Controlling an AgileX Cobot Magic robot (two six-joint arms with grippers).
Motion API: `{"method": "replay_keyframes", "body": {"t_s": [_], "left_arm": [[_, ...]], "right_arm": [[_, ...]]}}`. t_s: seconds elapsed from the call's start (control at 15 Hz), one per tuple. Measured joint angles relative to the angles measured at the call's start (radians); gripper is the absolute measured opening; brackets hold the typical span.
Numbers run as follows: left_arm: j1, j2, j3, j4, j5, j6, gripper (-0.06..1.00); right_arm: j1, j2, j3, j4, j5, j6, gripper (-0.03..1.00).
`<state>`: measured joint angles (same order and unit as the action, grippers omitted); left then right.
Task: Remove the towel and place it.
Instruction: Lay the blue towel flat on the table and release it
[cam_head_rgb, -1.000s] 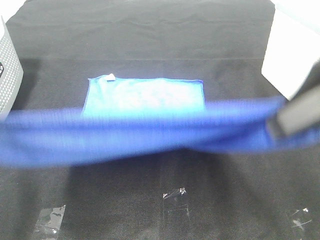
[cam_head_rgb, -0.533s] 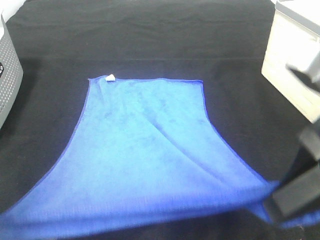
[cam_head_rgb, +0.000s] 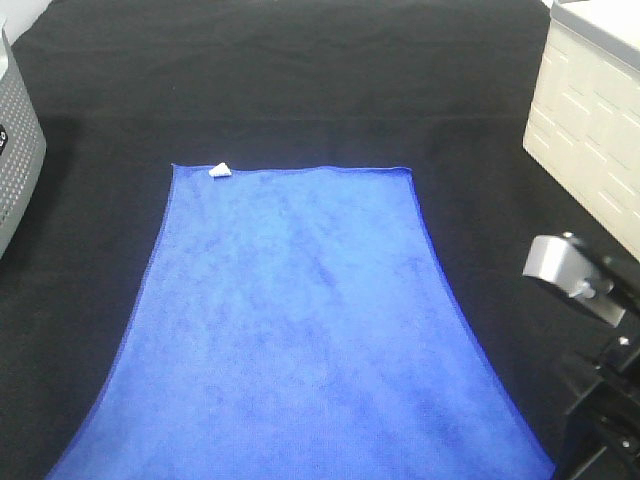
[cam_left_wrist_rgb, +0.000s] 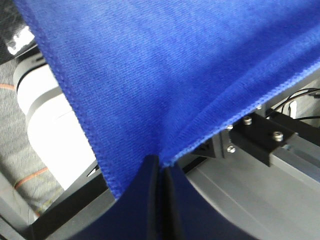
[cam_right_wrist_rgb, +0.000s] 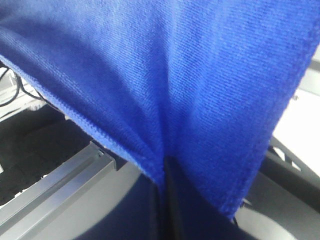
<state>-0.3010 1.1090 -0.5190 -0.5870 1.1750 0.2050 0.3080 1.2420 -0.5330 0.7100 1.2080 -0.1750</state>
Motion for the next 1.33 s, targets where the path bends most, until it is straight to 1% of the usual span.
{"method": "replay_keyframes", "body": {"t_s": [0.2,0.4,0.47,0.6,0.67,0.87,1.0,1.07,1.2,1.27,1.33], "left_arm": [[0.0,0.161,-0.009,0.006,-0.011,0.023,0.0],[0.0,0.245,-0.056,0.022,-0.013,0.025,0.0],[0.0,0.245,-0.056,0.022,-0.013,0.025,0.0],[0.0,0.299,-0.077,0.032,-0.04,0.037,0.0],[0.0,0.364,-0.097,0.036,-0.041,0.041,0.0],[0.0,0.464,-0.141,0.039,-0.042,0.058,0.0],[0.0,0.519,-0.143,0.035,-0.042,0.071,0.0],[-0.004,0.55,-0.143,0.032,-0.043,0.074,0.0],[-0.057,0.577,-0.143,0.046,-0.055,0.074,0.0],[-0.057,0.577,-0.143,0.046,-0.055,0.074,0.0],[-0.118,0.597,-0.143,0.066,-0.082,0.069,0.0]], "right_arm": [[0.0,0.141,0.0,0.001,-0.002,-0.043,0.0],[0.0,0.23,0.0,0.0,-0.003,-0.064,0.0],[0.0,0.23,0.0,0.0,-0.003,-0.064,0.0],[0.0,0.281,-0.001,0.0,-0.027,-0.091,0.0],[0.0,0.326,-0.001,0.0,-0.046,-0.107,0.0],[-0.001,0.408,-0.002,0.0,-0.065,-0.13,0.0],[-0.001,0.465,-0.003,0.002,-0.077,-0.146,0.0],[-0.001,0.505,-0.003,0.009,-0.079,-0.173,0.0],[-0.001,0.55,-0.004,0.011,-0.084,-0.193,0.0],[-0.001,0.55,-0.004,0.011,-0.084,-0.193,0.0],[-0.002,0.577,-0.005,0.009,-0.094,-0.209,0.0]]}}
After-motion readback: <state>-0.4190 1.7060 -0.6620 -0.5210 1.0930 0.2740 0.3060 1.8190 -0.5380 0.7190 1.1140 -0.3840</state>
